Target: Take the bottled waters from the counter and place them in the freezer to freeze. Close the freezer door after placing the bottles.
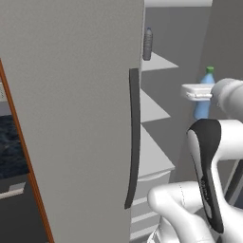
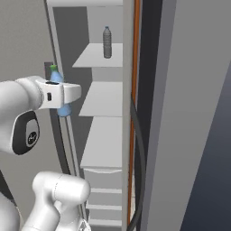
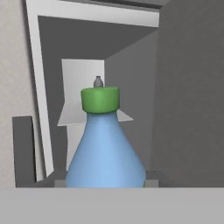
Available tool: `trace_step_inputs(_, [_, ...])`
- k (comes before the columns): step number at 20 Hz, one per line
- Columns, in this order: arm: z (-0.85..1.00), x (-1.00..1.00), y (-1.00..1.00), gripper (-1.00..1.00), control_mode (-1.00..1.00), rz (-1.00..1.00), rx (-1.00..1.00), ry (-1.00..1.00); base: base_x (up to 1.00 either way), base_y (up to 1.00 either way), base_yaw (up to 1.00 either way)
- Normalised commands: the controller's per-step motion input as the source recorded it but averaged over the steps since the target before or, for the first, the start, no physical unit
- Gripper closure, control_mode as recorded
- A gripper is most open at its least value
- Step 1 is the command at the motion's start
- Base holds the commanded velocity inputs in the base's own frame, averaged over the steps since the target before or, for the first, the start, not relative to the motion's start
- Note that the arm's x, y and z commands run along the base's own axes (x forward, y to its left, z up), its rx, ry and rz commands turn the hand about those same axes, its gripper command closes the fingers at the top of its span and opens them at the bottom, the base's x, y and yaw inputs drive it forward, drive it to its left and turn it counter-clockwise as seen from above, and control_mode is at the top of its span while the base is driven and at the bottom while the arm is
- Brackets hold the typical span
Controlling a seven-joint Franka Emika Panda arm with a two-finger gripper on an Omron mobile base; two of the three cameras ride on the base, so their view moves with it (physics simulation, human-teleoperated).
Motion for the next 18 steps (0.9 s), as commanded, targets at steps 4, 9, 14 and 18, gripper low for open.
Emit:
trace_step_inputs(4, [0.02, 0.19, -0.01, 1.00, -1.00, 0.01, 0.00, 0.03, 0.00, 0.00, 0.00])
trace_step_inputs(9, [0.00, 0.26, 0.00, 1.00, -1.00, 0.00, 0.00, 0.00, 0.00, 0.00, 0.00])
trace_step_inputs(14, [0.10, 0.33, -0.04, 1.00, -1.00, 0.05, 0.00, 0.00, 0.00, 0.00, 0.00])
trace_step_inputs(18, [0.19, 0.44, -0.02, 1.00, -1.00, 0.10, 0.00, 0.00, 0.00, 0.00, 0.00])
